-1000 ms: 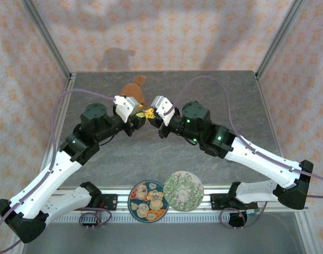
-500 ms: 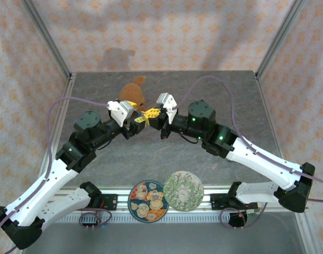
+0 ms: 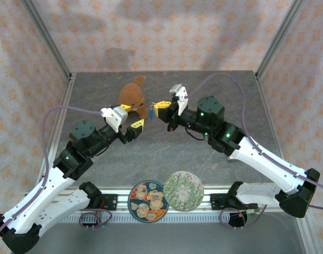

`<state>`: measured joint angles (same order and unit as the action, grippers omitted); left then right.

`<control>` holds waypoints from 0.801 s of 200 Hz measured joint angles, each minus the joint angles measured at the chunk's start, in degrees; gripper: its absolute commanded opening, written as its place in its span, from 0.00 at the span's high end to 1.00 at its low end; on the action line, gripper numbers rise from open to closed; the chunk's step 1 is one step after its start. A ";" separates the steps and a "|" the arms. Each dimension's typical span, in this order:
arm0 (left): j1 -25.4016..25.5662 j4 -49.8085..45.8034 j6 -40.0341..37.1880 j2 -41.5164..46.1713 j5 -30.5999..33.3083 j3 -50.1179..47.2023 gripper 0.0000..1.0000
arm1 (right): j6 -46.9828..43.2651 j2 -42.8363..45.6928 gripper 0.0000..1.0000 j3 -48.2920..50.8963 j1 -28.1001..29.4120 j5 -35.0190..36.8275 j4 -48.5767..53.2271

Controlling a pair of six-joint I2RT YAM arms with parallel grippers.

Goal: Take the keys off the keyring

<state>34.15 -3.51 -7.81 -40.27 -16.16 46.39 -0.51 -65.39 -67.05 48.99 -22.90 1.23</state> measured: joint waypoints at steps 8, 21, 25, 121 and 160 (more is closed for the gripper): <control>0.00 0.13 0.57 0.68 0.44 -0.70 0.29 | 1.05 0.02 1.00 0.00 -0.79 -0.07 -0.02; 0.00 0.44 2.05 1.73 1.29 -1.88 0.29 | 3.17 0.02 1.00 0.02 -1.95 -0.31 -0.02; 0.00 0.46 2.49 1.92 1.51 -2.10 0.29 | 4.07 0.02 1.00 0.07 -2.25 -0.37 -0.02; 0.00 4.28 11.74 2.27 6.82 -4.68 0.29 | 15.91 -2.36 1.00 1.46 -7.58 -2.60 -4.31; 0.00 4.28 12.83 2.25 6.82 -4.68 0.29 | 17.07 -1.79 1.00 2.84 -8.22 -1.68 -6.08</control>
<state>34.15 0.78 5.02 -38.02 -9.34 41.71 16.56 -67.18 -64.20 40.77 -24.58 -4.84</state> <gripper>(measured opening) 0.707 0.046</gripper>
